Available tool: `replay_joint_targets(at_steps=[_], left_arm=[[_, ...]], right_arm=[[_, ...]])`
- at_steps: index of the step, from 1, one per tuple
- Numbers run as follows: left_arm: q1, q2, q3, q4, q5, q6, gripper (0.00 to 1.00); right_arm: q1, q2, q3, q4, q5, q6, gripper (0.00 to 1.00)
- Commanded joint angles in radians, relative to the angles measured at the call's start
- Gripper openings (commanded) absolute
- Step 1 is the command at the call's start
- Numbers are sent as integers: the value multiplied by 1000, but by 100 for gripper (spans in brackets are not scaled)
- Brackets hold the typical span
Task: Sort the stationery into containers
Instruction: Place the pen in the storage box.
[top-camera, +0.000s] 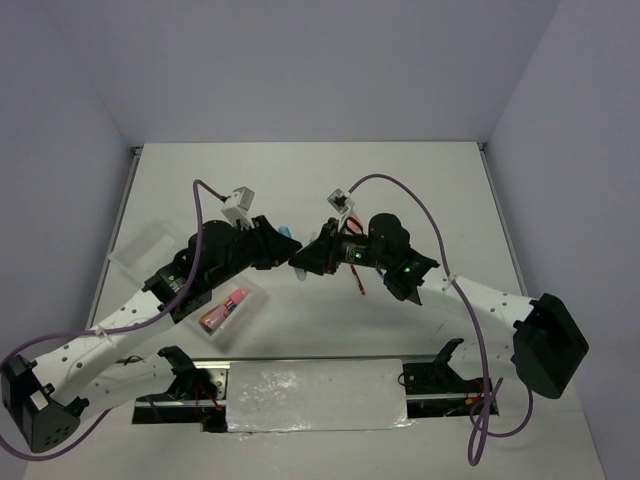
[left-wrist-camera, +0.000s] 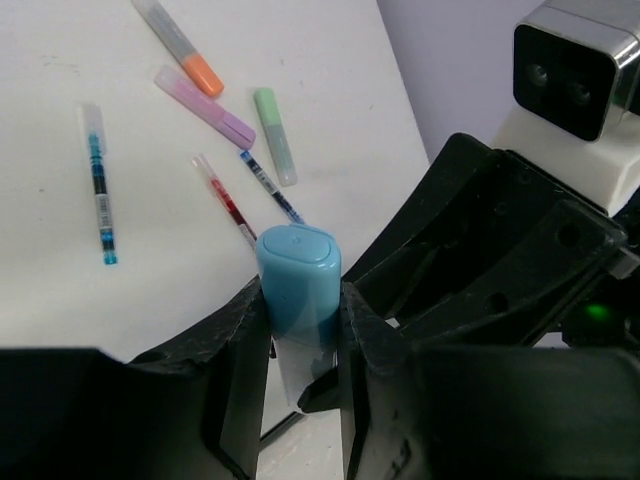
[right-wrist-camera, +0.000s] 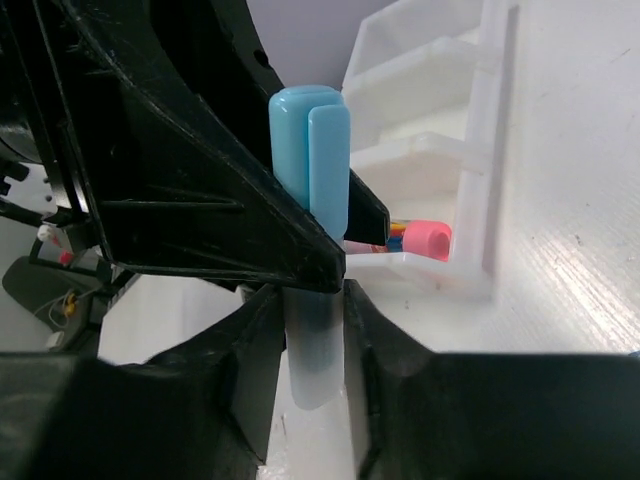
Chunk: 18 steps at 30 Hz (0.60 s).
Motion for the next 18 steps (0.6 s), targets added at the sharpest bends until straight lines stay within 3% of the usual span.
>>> replay_joint_targets(at_steps=[1,3,4,6,7,9,12,13,16,18], left_arm=[[6,14,54,-78,-124,69,0],[6,31,147,-300,-273,110,0],[6,59,182,-394,-465,113,0],[8,114,265,-660,-690,78,0],[11,129,278,-736,-891,60,0],[38,181,281,-873,-1037,52,1],[83,223,217,-887,-1210,105,6],[94,228,200,-880,-1232,115,0],[123,260,135,-837,-1287,102,0],[176,312,117,-788,-1263,188,0]], right_arm=[[18,0,23,91,-46,15,40],[17,-3,45,4,23,-23,69],[15,-6,57,-136,140,-38,73],[15,-8,92,-268,277,-58,76],[12,-12,97,-362,393,-58,77],[14,-22,97,-421,466,-55,77],[14,-65,62,-428,500,-70,77],[14,-86,48,-441,503,-74,77],[11,-120,42,-490,526,-103,78],[6,-152,46,-530,558,-124,78]])
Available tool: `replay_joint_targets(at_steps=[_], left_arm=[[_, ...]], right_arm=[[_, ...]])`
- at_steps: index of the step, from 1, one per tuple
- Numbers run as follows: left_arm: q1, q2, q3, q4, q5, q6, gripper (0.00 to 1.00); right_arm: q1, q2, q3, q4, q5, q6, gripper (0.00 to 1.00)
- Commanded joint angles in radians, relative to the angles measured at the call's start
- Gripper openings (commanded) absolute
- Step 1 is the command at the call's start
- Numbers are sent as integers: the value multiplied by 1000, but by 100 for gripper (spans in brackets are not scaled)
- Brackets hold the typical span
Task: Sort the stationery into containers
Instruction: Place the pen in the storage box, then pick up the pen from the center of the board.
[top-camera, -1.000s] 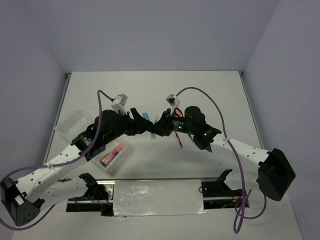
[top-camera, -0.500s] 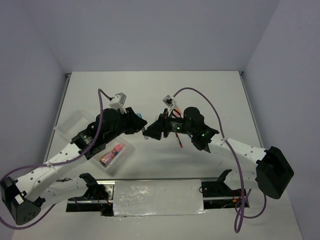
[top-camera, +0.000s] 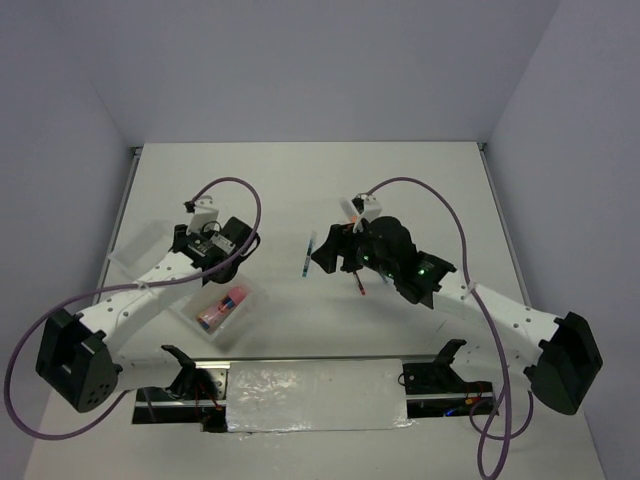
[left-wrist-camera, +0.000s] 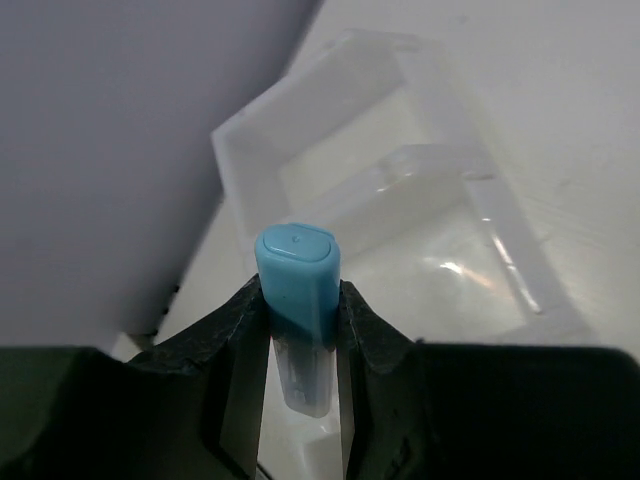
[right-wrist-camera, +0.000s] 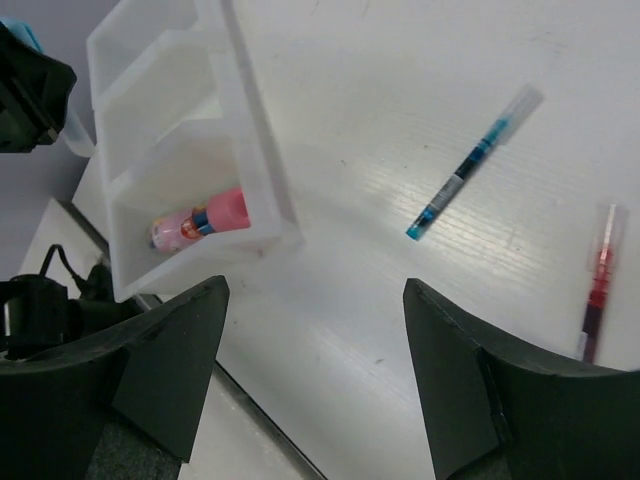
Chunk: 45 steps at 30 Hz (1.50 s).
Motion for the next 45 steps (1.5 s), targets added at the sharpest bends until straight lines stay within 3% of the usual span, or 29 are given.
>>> replay_joint_targets(at_steps=[1,6,10,12,15,20,21,22,30,35,41,45], left_arm=[[62,63,-9,12,-139,68,0],[117,207,50,-50,-151,47,0],[134,261,54,-104,-144,-28,22],[136,278,54,-71,-101,8,25],[140,276,68,-86,-91,-16,48],[145,229,54,-40,-65,15,66],[145,218,45,-28,-50,25,87],[145,198,41,-9,-39,42,99],[147,105,72,-46,28,-14,99],[136,5,104,-61,236,14,99],[131,-398,-60,182,526,189,99],[134,-524,-105,232,563,208,99]], right_arm=[[-8,-77,0,-73,91,-56,79],[-11,-167,-13,-100,105,-85,81],[-16,-207,-26,-107,117,-99,84],[-17,-209,-26,-113,122,-102,84],[-25,-192,-22,-123,113,-107,85],[-42,-141,3,-140,97,-107,88],[-42,-109,10,-149,111,-105,90],[-49,-89,20,-163,114,-107,91],[-203,195,185,-281,143,-149,90],[-292,481,410,-390,202,-238,84],[-350,777,671,-475,191,-323,76],[-358,899,815,-518,214,-363,73]])
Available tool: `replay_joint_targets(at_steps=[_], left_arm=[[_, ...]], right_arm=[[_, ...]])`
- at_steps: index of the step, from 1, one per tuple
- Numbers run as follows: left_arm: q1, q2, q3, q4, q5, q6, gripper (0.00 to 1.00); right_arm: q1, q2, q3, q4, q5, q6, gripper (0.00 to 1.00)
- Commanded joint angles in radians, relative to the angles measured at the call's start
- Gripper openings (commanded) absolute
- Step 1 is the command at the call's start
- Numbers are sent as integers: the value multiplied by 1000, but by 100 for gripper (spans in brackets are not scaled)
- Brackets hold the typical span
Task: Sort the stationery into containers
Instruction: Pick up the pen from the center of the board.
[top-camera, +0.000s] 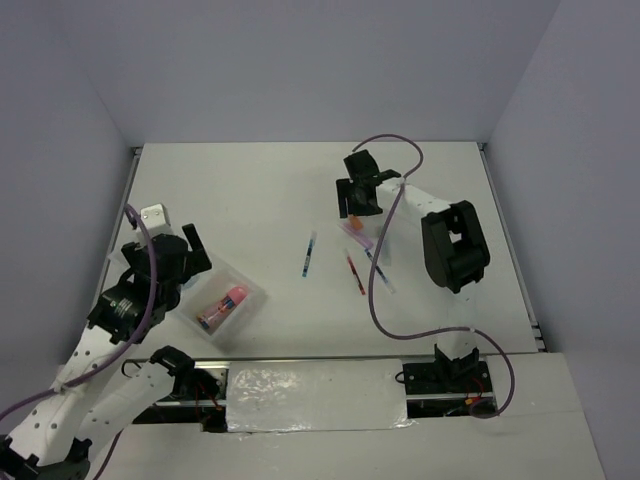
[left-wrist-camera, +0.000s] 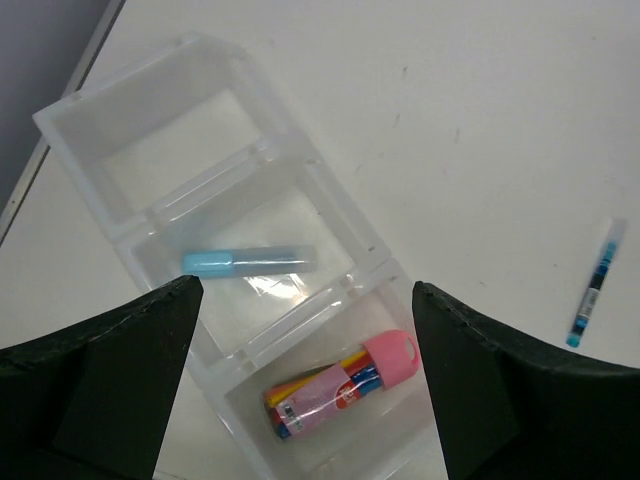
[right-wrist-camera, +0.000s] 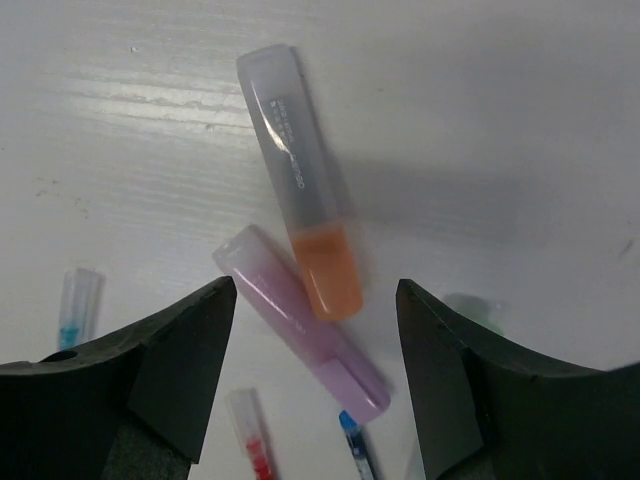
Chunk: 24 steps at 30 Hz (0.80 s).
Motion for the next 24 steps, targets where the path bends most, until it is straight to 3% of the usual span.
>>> replay_joint_targets(at_steps=[1,6,15,18,21,24], left_arm=[[0,-60,-34,86,111,55,99],[0,-55,-38,90,141,53,99],[0,-113,-47,104,174,43,99],[0,-135,-47,116,197,40,99],[1,-161,-61,156,252,38,99],[1,-181,-69,206,335,15,99]], right_arm=[[-3,66,114,-76,25,-67,72],[-6,175,230,-129,-39,-87,63],[-9,272,321,-199,-7,-85,32],[-10,243,300,-168,-40,-96,19],[-9,169,229,-87,-74,-97,14],[13,-11,85,42,-71,-91,12]])
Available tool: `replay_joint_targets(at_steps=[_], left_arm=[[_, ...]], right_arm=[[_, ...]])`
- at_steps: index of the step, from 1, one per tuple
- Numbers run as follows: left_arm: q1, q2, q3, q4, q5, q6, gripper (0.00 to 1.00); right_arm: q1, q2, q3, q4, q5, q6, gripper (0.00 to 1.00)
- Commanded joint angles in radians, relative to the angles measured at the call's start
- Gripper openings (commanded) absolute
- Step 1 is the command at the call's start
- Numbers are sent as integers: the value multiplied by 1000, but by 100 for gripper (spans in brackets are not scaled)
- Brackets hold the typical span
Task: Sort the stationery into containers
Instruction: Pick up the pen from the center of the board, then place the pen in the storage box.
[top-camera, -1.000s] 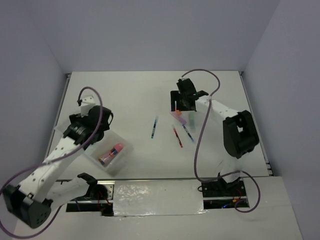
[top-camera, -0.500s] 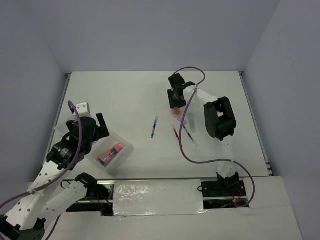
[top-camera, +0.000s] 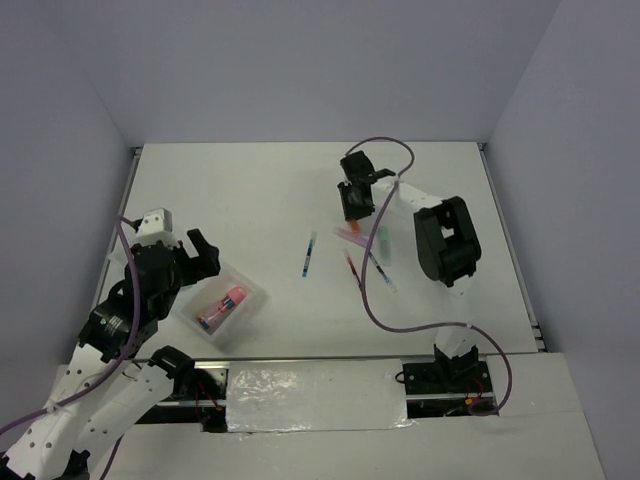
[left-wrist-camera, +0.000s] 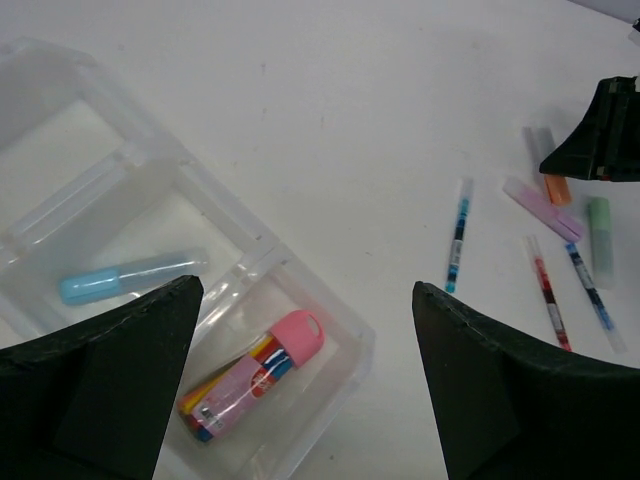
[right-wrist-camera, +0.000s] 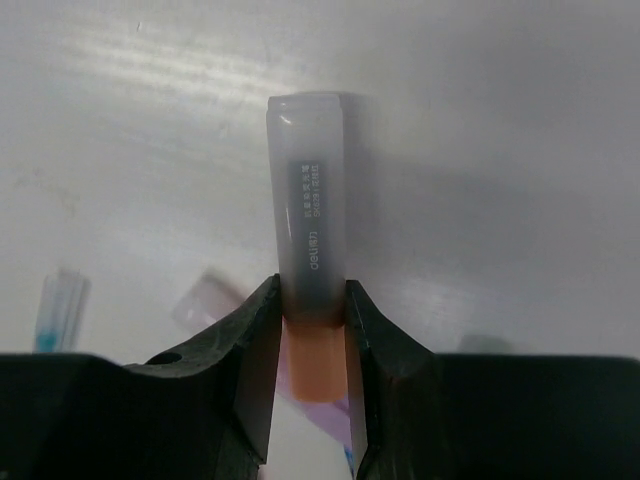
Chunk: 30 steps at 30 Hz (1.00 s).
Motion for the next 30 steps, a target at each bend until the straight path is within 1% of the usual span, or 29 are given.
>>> replay_joint_targets(at_steps=[1,4,5,6,7,8,9,10,11,14,15,16,19,22,24,27,30], left_arm=[[0,-13,-11,113,140,-28,99],[1,-4,-13,184,210,-60,99],[1,-3,-13,205,264,-87,99],[3,-1,-19,230,290,-104,99],[1,0,-25,286,316,-142,99],[1,2,-40,323,382,-160,99],[1,-1,-49,357,419,-178,99],[1,-3,-57,424,448,-221,99],[1,-3,-74,454,494,-242,99],[1,-10,-108,561,552,-301,99],[1,-21,-115,584,575,-311,99],[1,-24,-123,604,591,-327,99],[1,-36,-134,633,612,-330,99],[0,-64,-161,695,640,-338,99],[1,-70,-165,686,625,-333,99],[1,-58,-166,667,622,-325,96],[1,-44,-178,701,646,-341,90]], right_arm=[[29,-310,-178,199,11,-6,12],[112,-495,-301,300,35,6,12],[134,-590,-353,325,22,29,12],[184,-629,-376,333,-1,43,12],[207,-664,-427,357,-30,55,12],[232,-727,-453,379,-105,81,12],[281,-753,-485,403,-134,95,12],[304,-784,-543,460,-162,109,12],[325,-839,-571,489,-202,146,12],[411,-911,-652,578,-221,209,12],[440,-949,-659,583,-181,216,12],[486,-963,-660,586,-169,215,13],[549,-977,-618,536,-87,213,13],[574,-950,-571,497,-67,221,13],[596,-945,-553,503,-70,217,13],[645,-928,-512,494,-64,210,13],[688,-876,-452,462,-27,197,13]])
